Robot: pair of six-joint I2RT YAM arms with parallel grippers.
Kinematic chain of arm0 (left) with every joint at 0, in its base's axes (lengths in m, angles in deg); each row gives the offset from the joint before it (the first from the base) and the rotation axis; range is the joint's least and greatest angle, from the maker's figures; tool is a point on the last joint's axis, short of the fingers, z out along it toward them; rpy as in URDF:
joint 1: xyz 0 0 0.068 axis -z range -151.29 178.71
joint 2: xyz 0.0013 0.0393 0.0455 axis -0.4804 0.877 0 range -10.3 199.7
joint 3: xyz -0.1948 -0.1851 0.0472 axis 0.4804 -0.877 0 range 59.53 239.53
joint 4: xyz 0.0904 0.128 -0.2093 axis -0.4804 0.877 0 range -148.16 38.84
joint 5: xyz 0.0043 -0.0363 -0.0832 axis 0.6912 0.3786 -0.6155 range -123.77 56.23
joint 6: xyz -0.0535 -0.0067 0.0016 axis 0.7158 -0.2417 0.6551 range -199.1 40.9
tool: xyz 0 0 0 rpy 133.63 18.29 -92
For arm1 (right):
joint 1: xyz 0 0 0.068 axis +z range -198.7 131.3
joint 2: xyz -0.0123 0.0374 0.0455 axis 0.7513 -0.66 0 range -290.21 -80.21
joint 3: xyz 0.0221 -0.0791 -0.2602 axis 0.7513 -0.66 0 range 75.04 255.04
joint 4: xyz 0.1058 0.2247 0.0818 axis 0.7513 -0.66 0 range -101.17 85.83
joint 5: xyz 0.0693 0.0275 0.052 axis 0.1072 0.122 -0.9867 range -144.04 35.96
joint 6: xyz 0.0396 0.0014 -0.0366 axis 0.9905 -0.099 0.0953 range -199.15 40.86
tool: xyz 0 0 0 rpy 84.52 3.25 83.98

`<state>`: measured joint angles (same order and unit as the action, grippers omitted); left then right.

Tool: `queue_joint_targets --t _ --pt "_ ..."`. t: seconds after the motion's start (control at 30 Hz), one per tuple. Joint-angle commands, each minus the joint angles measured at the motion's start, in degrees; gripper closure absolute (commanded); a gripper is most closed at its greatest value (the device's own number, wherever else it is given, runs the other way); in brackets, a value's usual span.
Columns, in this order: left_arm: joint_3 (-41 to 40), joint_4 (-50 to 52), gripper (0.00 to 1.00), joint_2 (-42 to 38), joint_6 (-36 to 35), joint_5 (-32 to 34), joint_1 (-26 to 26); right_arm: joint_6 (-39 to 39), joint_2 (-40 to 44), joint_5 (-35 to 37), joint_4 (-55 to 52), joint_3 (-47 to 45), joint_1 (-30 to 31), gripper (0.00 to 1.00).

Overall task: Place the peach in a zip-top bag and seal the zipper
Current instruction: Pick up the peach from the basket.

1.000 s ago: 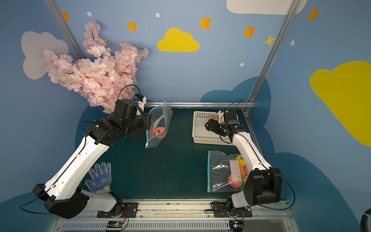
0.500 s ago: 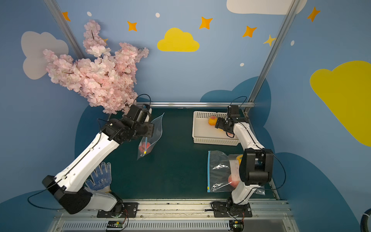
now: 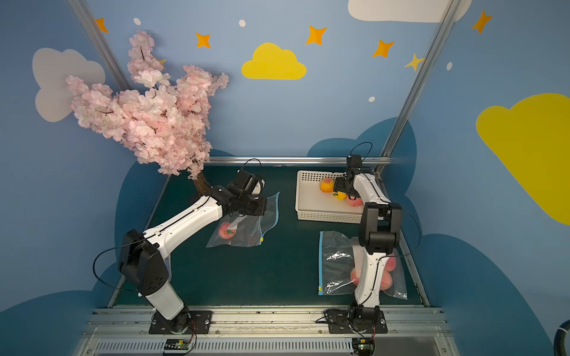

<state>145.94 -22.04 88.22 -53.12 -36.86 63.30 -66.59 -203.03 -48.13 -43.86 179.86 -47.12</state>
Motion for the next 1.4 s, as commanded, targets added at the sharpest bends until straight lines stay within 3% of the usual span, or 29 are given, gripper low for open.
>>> queue_joint_targets --t 0.0,0.2,0.53,0.7,0.9,1.17,1.37 --pt "-0.7 -2.5 0.97 0.1 1.3 -3.1 0.4 -0.7 -4.0 -3.0 -5.4 6.5 -0.2 0.13" --pt "-2.3 -3.3 0.97 0.2 1.8 -4.0 0.6 -0.5 -12.1 -4.3 -11.5 16.0 0.0 0.14" --pt "-2.8 -3.7 0.97 0.1 2.3 -4.5 0.8 -1.3 -14.3 -5.5 -12.7 15.6 0.1 0.23" --pt "-3.0 -3.8 0.97 0.0 2.9 -4.2 1.2 -2.4 -11.6 -6.2 -13.3 14.7 0.0 0.38" --pt "-4.8 -4.8 0.97 -1.0 4.0 -3.8 1.2 -1.9 -1.9 -8.5 -11.8 7.6 0.1 0.41" --pt "-6.3 -7.1 0.97 -1.6 4.4 -3.9 1.0 -1.1 19.2 -13.9 -7.4 -9.6 2.8 0.42" --pt "-6.6 -7.8 0.97 -2.0 4.4 -4.0 1.0 -0.8 32.6 -23.6 -6.8 -17.2 4.5 0.42"
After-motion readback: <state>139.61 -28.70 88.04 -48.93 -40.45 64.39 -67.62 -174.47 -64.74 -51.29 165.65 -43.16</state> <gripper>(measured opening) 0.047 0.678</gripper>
